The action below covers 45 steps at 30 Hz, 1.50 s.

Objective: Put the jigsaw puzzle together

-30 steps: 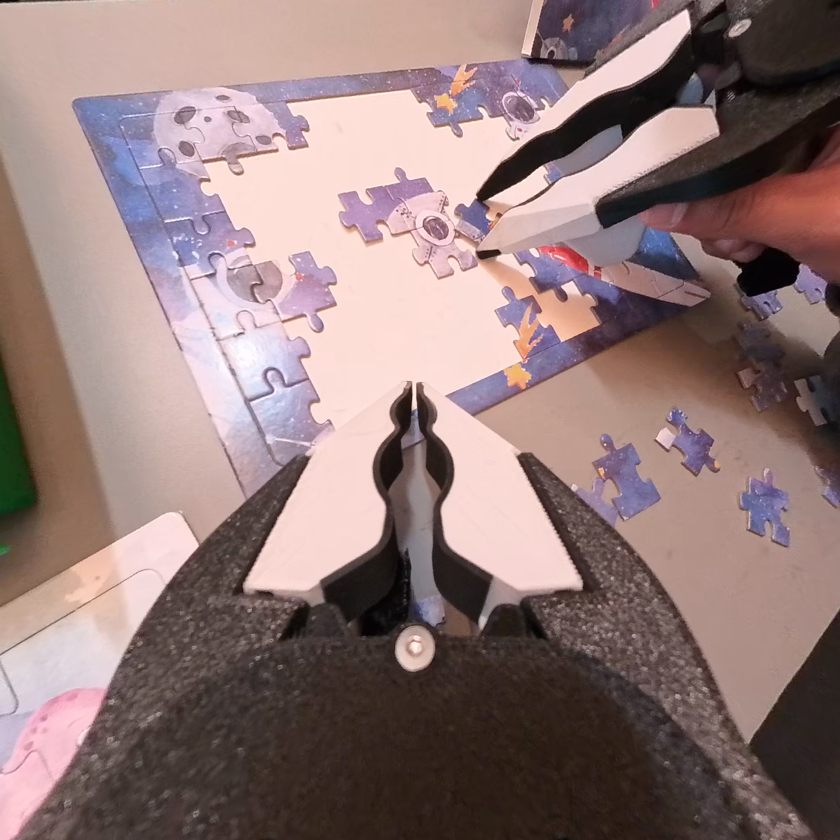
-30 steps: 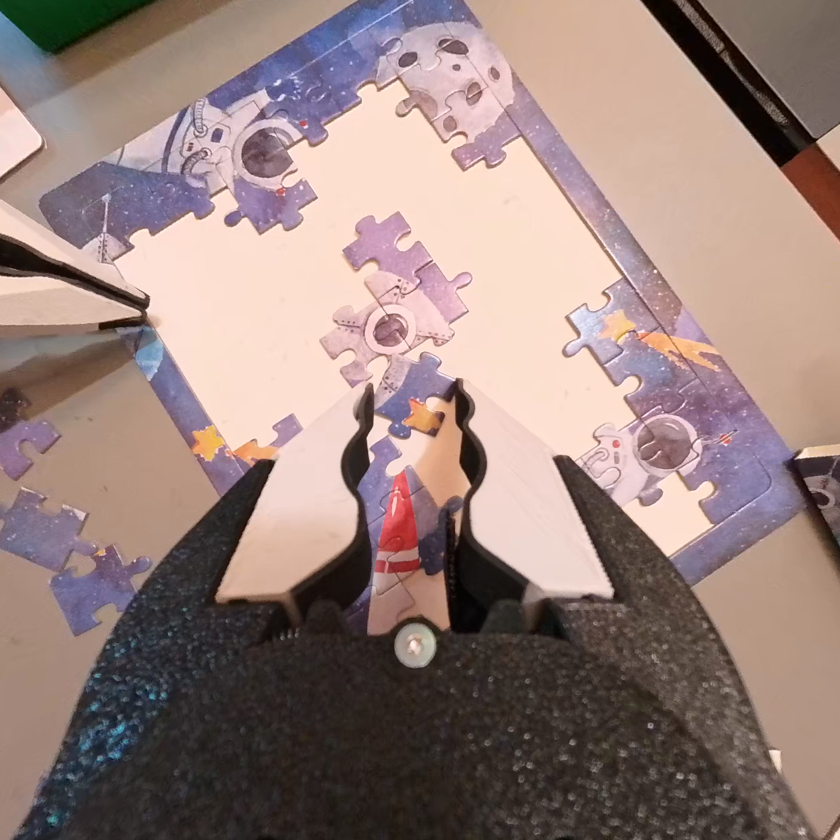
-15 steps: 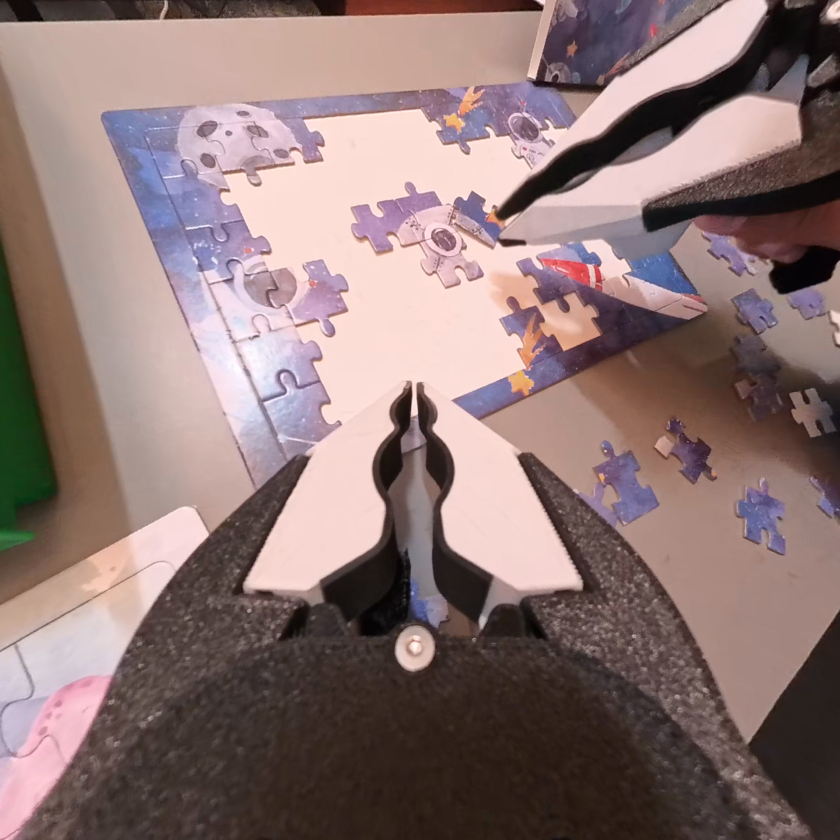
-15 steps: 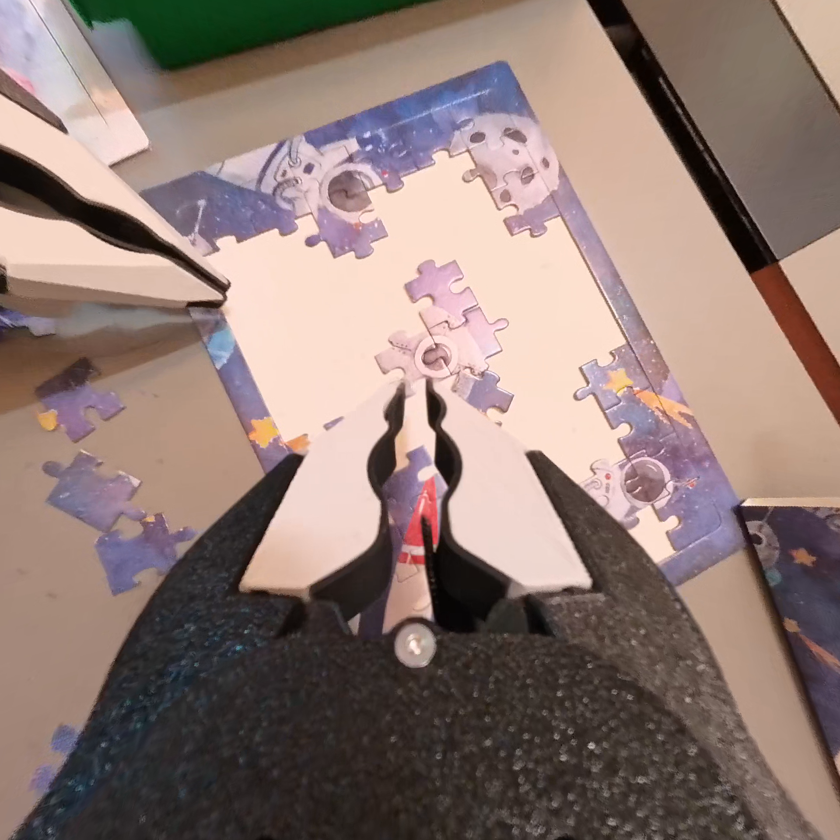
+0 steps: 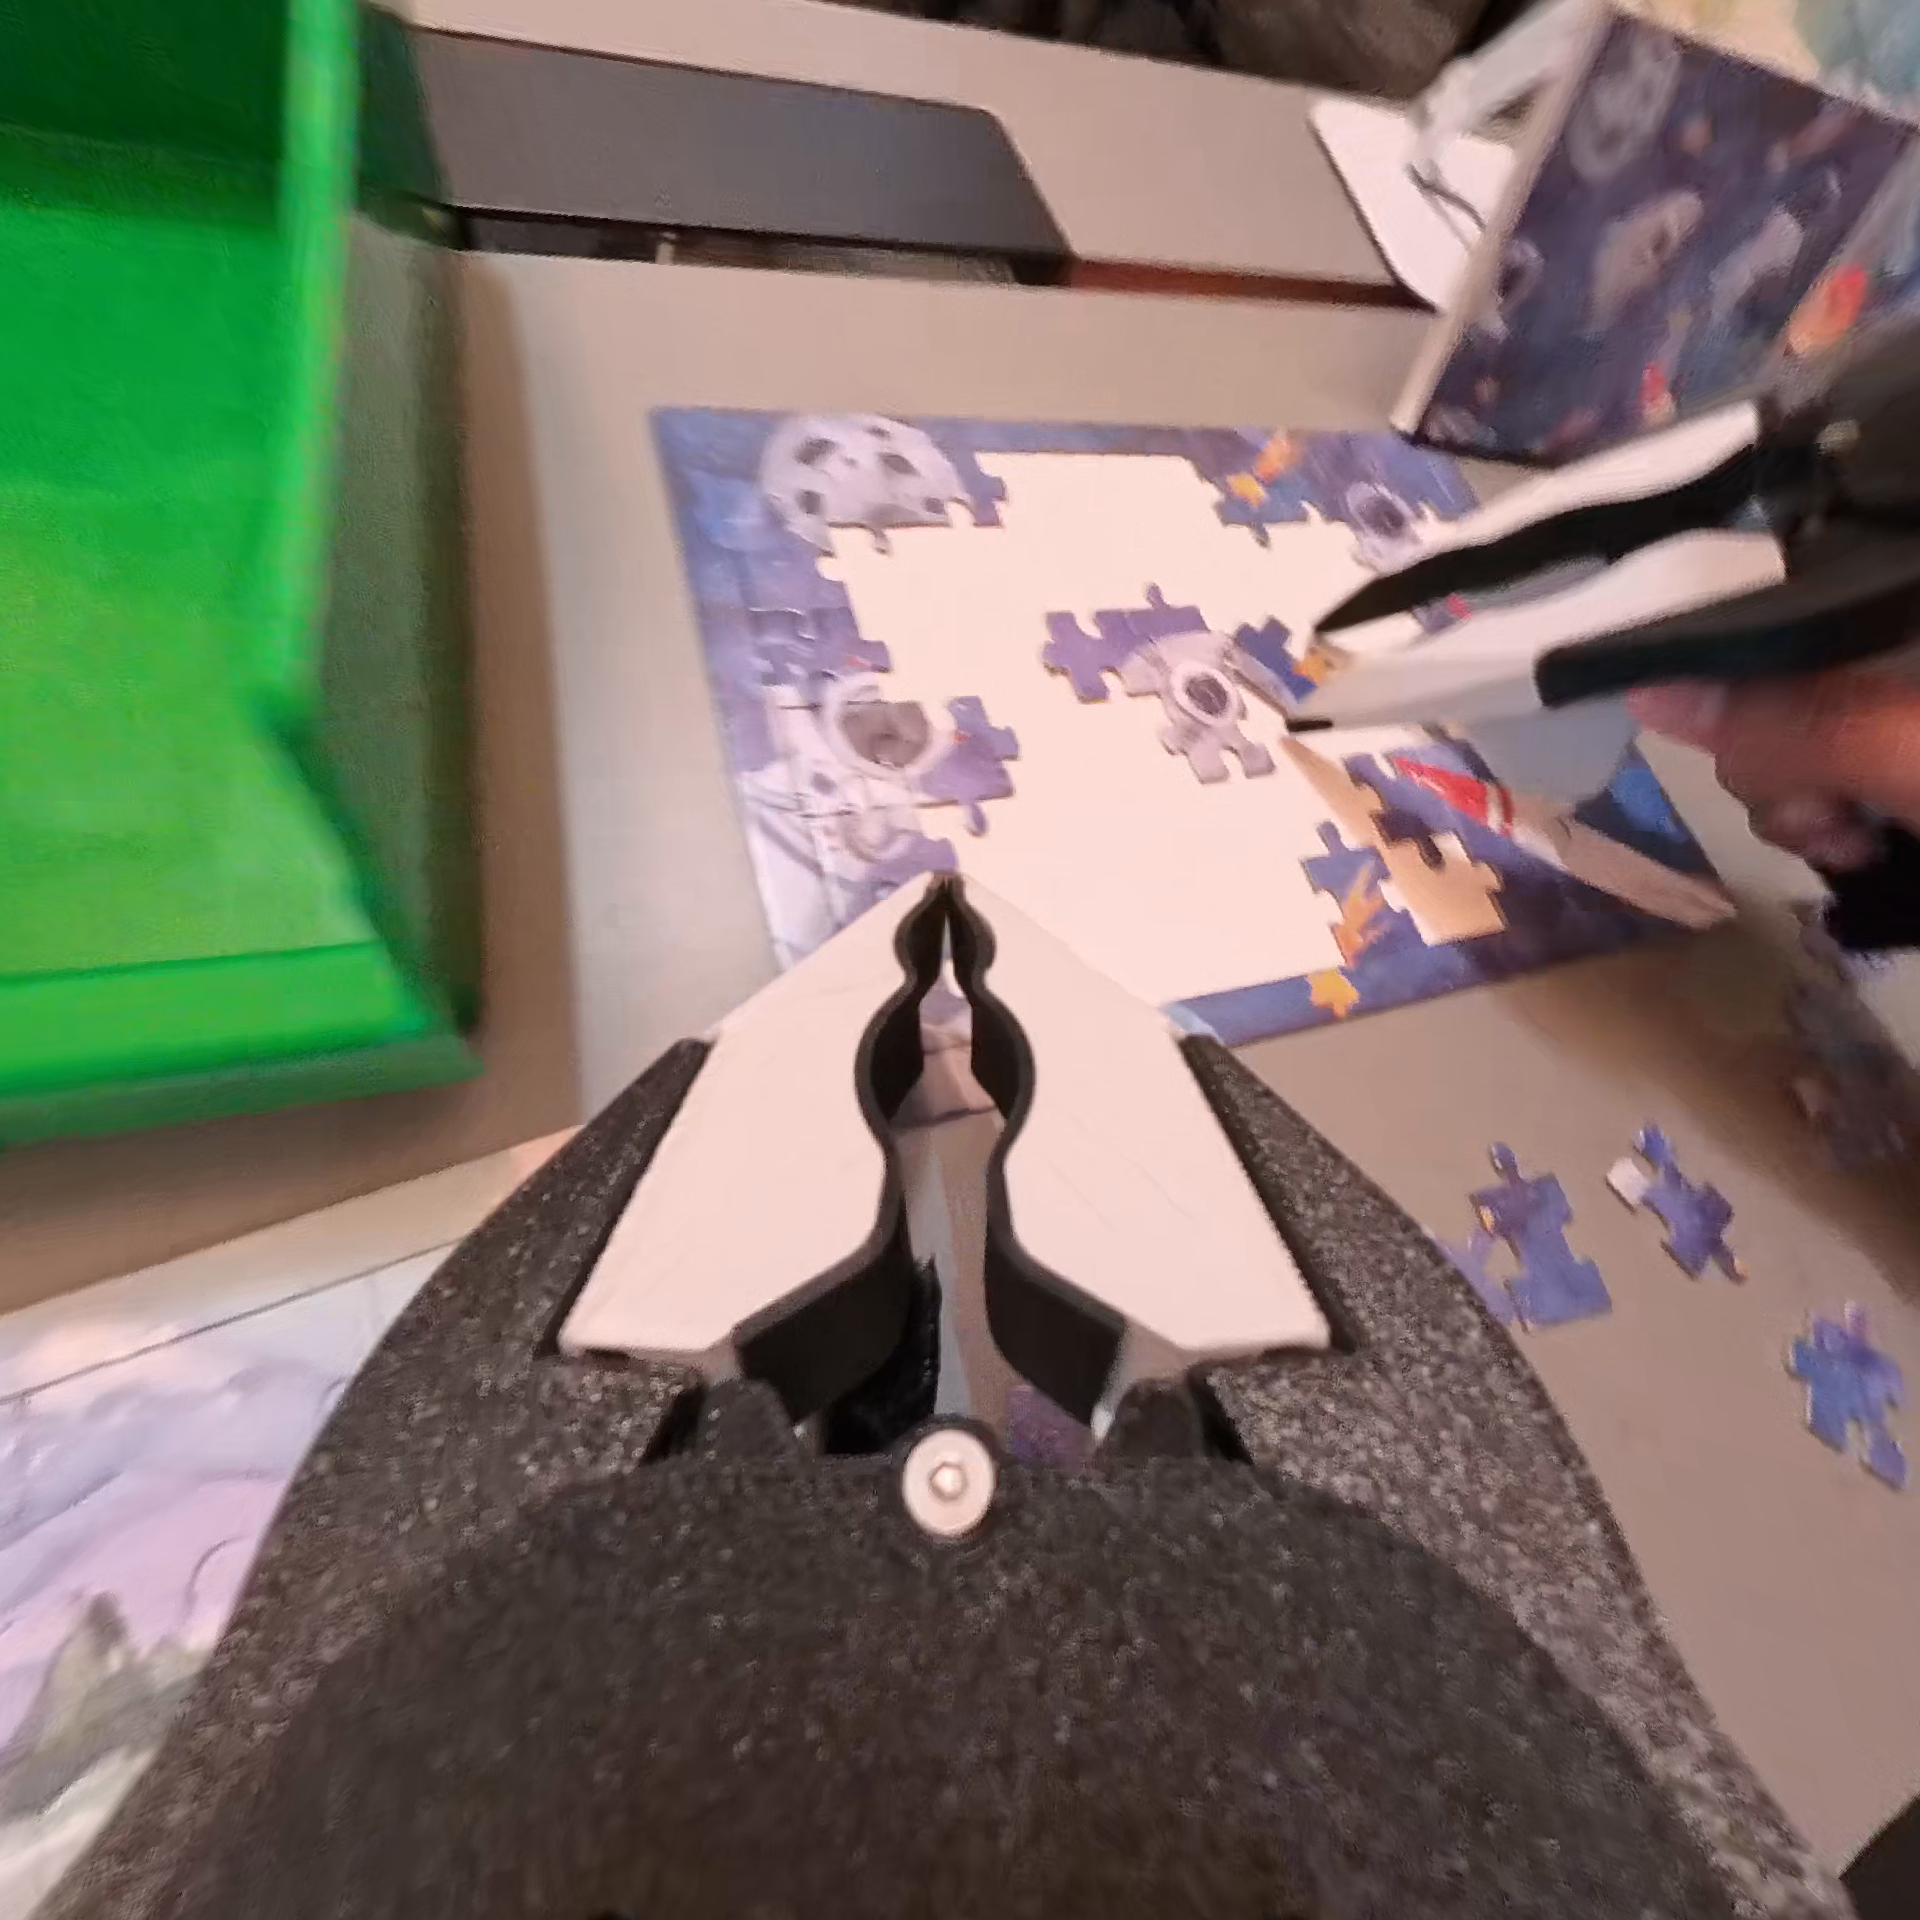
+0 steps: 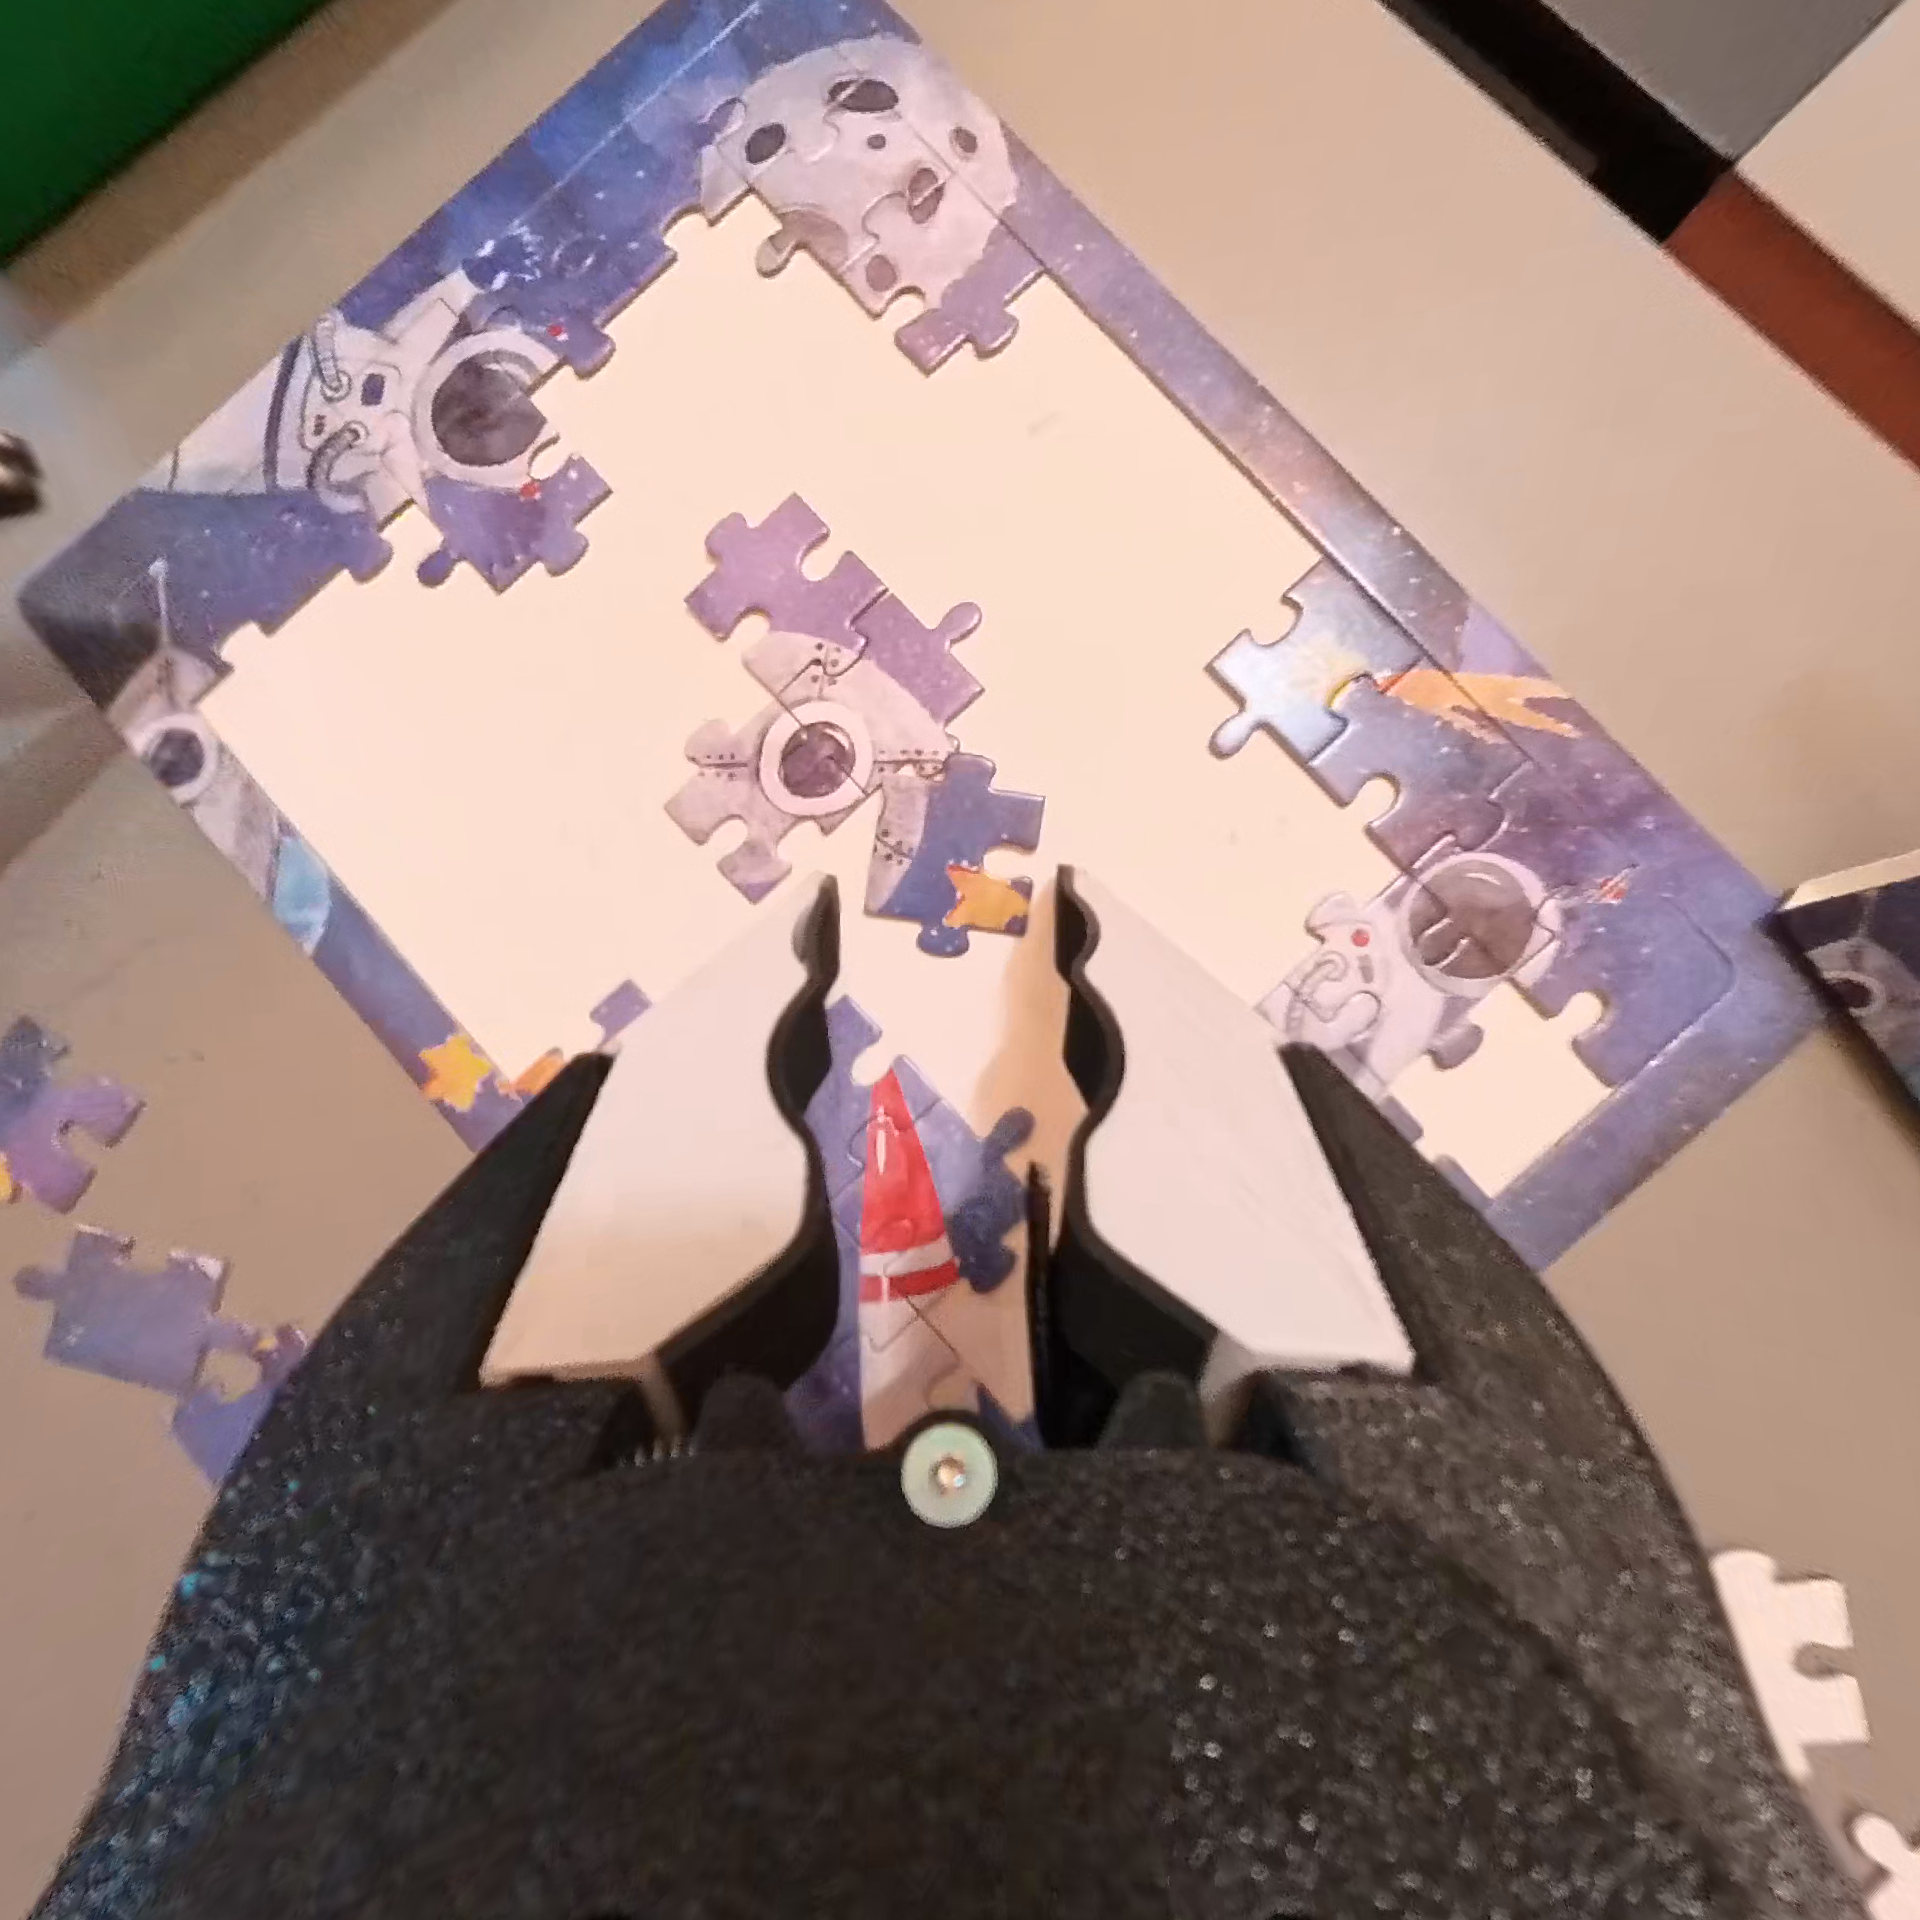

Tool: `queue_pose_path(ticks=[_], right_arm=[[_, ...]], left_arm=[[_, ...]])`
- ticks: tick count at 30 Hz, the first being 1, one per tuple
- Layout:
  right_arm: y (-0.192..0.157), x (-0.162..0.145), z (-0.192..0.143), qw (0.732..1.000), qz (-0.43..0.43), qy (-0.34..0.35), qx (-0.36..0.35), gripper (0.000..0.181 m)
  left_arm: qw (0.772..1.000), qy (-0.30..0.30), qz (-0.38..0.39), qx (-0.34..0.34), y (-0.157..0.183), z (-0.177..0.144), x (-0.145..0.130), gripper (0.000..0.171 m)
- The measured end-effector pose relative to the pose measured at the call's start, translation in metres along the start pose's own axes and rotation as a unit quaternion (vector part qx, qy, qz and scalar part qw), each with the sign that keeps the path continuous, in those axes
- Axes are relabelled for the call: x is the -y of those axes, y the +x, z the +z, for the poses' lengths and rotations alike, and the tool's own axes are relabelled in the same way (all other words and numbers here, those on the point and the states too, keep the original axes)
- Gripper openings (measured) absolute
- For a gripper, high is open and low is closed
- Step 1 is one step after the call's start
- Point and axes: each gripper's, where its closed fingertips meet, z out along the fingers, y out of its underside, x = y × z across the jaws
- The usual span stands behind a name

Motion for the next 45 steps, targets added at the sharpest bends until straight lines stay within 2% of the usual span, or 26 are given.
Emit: queue_pose_path(ticks=[2,5,7,9,18,22,24,27,32,35,45], right_arm=[[0.001,0.003,0.002,1.000,0.004,0.008,-0.007,0.039],[0.000,0.002,0.003,1.000,-0.017,0.002,-0.018,0.032],[-0.005,0.002,0.004,1.000,-0.023,0.005,-0.010,0.023],[-0.005,0.002,0.004,1.000,-0.024,0.007,-0.009,0.022],[-0.004,-0.001,0.000,0.999,-0.036,-0.004,0.003,0.021],[-0.012,0.005,-0.011,0.997,-0.072,0.009,0.017,0.021],[-0.033,0.014,-0.021,0.991,-0.121,0.026,0.047,0.021],[-0.083,0.024,-0.030,0.968,-0.219,0.035,0.118,0.021],[-0.136,0.026,0.000,0.932,-0.320,-0.013,0.172,0.021],[-0.138,0.024,0.018,0.922,-0.340,-0.046,0.177,0.021],[-0.143,0.022,0.024,0.905,-0.372,-0.082,0.191,0.021]], left_arm=[[1.000,-0.005,-0.018,0.018,-0.012,-0.001,-0.003,0.000],[0.998,-0.046,-0.010,0.050,-0.022,0.004,-0.018,0.000],[0.996,-0.063,0.003,0.058,-0.023,0.006,-0.024,0.000],[0.995,-0.078,0.007,0.055,-0.021,0.008,-0.030,0.000],[0.995,-0.080,0.004,0.053,-0.021,0.008,-0.031,0.000],[0.996,-0.079,0.002,0.050,-0.021,0.008,-0.031,0.000],[0.996,-0.080,-0.002,0.043,-0.021,0.008,-0.031,0.000],[0.996,-0.081,-0.013,0.028,-0.021,0.008,-0.031,0.000],[0.996,-0.078,-0.017,0.023,-0.021,0.008,-0.031,0.000],[0.997,-0.077,-0.018,0.023,-0.021,0.008,-0.031,0.000],[0.997,-0.078,-0.011,0.026,-0.021,0.008,-0.031,0.000]])
